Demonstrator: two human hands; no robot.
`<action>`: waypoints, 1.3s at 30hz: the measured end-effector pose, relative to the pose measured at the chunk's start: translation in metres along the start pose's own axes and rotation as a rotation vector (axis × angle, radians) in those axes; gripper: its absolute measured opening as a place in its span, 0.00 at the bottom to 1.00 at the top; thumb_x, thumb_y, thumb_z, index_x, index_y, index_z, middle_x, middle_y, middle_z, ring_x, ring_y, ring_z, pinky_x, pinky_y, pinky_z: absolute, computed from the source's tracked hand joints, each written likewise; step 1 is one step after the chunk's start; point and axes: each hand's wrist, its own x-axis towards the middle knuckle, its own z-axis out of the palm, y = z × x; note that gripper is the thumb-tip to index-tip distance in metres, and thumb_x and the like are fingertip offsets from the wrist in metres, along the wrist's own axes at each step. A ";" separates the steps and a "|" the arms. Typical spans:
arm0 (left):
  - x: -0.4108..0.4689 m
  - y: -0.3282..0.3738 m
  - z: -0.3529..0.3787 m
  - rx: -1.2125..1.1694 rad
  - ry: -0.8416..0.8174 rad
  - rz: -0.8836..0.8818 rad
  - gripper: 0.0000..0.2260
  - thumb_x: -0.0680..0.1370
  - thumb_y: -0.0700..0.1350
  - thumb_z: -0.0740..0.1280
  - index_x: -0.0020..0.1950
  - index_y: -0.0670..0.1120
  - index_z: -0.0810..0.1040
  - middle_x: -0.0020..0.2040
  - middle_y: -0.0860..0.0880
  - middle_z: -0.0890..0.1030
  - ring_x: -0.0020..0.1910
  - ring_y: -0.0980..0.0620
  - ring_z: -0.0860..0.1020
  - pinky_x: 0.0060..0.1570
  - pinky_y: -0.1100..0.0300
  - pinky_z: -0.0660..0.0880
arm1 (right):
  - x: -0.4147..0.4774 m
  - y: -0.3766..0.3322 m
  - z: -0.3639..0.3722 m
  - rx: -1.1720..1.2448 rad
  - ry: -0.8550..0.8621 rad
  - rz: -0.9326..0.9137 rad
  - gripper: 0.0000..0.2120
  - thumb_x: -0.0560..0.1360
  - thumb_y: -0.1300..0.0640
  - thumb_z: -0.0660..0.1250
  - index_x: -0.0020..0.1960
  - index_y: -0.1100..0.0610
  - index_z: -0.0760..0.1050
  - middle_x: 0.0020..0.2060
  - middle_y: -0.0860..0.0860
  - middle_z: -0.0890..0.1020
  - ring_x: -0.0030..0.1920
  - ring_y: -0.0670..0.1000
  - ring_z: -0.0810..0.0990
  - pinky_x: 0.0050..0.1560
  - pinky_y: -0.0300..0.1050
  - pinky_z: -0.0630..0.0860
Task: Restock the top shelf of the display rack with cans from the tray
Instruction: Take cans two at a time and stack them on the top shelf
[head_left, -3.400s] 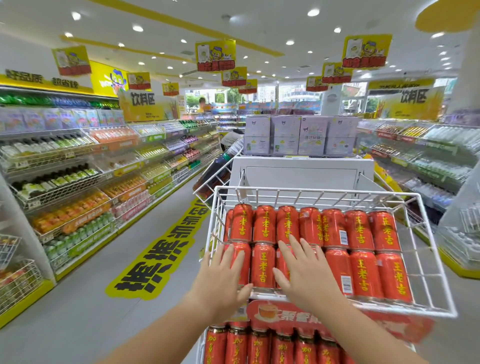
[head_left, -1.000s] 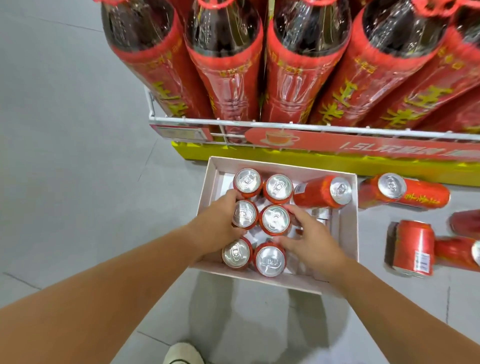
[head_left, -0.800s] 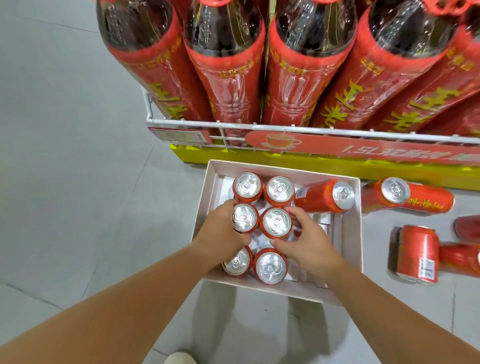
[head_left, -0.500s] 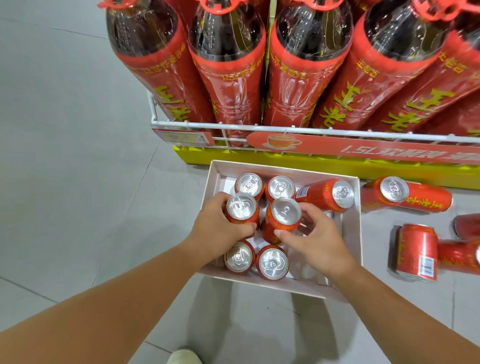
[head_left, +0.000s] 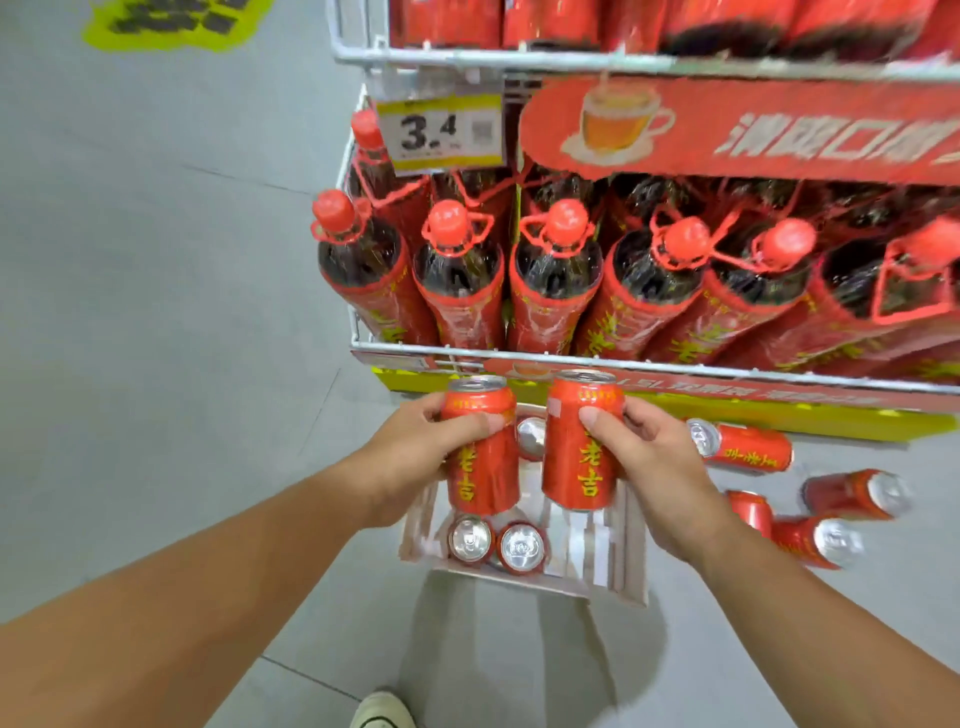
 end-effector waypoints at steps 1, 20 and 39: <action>-0.011 0.015 0.004 -0.018 -0.012 0.005 0.18 0.71 0.46 0.78 0.60 0.46 0.82 0.52 0.44 0.87 0.50 0.47 0.85 0.48 0.52 0.82 | -0.008 -0.017 0.000 0.007 0.006 -0.005 0.07 0.77 0.58 0.71 0.55 0.56 0.83 0.49 0.51 0.88 0.51 0.48 0.85 0.55 0.45 0.81; -0.279 0.384 0.043 -0.082 -0.070 0.308 0.17 0.75 0.54 0.68 0.61 0.48 0.79 0.48 0.47 0.87 0.42 0.51 0.86 0.38 0.56 0.82 | -0.185 -0.424 0.010 0.051 0.108 -0.201 0.12 0.73 0.51 0.76 0.48 0.59 0.84 0.40 0.51 0.87 0.39 0.47 0.83 0.44 0.47 0.79; -0.494 0.702 0.065 0.045 -0.061 0.687 0.17 0.79 0.56 0.69 0.61 0.46 0.81 0.53 0.45 0.87 0.52 0.45 0.86 0.53 0.49 0.82 | -0.329 -0.779 0.045 -0.001 0.238 -0.483 0.14 0.73 0.46 0.75 0.47 0.57 0.85 0.42 0.53 0.88 0.45 0.53 0.87 0.46 0.51 0.83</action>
